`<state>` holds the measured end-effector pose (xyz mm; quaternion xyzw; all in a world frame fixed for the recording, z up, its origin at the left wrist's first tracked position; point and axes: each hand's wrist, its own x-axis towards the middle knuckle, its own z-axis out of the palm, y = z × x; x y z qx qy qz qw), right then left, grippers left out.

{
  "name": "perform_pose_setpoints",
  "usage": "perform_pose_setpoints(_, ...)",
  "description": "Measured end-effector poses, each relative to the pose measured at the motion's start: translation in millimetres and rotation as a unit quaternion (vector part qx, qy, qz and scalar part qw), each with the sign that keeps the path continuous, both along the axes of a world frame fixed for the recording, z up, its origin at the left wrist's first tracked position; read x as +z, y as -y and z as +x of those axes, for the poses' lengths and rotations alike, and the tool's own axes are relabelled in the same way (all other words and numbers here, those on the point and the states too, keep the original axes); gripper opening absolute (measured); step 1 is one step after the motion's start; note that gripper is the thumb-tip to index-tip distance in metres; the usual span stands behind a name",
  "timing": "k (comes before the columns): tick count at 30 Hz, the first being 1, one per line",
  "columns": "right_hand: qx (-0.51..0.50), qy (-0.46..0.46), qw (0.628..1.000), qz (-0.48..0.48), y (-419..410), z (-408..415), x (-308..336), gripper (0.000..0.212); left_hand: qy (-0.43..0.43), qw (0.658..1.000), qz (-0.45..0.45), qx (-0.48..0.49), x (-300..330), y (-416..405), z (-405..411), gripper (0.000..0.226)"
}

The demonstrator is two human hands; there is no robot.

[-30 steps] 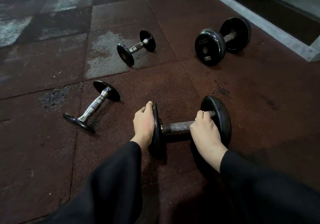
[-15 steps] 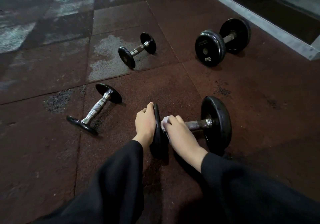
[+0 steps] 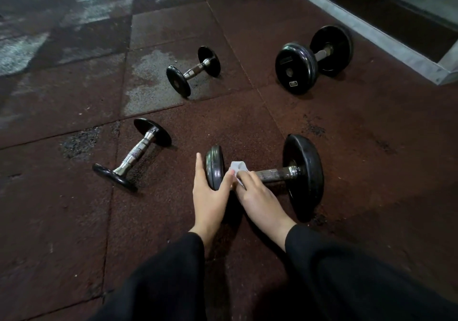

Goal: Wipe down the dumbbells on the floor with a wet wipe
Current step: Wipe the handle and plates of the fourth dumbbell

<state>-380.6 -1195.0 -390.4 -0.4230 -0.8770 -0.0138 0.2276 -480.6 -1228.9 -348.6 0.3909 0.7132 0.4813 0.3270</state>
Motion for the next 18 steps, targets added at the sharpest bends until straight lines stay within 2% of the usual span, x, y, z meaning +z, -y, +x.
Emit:
perform_pose_setpoints(5, -0.005, 0.008, 1.0, 0.021, -1.6, 0.5, -2.7, 0.037, -0.017, 0.997, -0.051, -0.054, 10.4, 1.2, -8.7, 0.088)
perform_pose_setpoints(8, -0.021, 0.027, 0.999, 0.029, -2.8, -1.0, -2.7, 0.034, -0.065, 0.989, -0.102, -0.083, 20.2, -2.4, -12.4, 0.086)
perform_pose_setpoints(12, -0.09, 0.024, 0.996, -0.001, -9.5, 3.1, 14.4, 0.008, -0.158, 0.974, -0.142, -0.082, 27.0, -7.5, -12.4, 0.081)
perform_pose_setpoints(14, -0.093, 0.053, 0.994, -0.02, -7.7, 6.1, 17.9, 0.023, -0.183, 0.968, -0.147, -0.084, 29.9, -3.7, -10.1, 0.079)
perform_pose_setpoints(18, -0.083, 0.058, 0.995, -0.02, -0.8, 8.7, 14.7, 0.023, -0.197, 0.966, -0.154, -0.069, 36.0, 6.6, -4.8, 0.078)
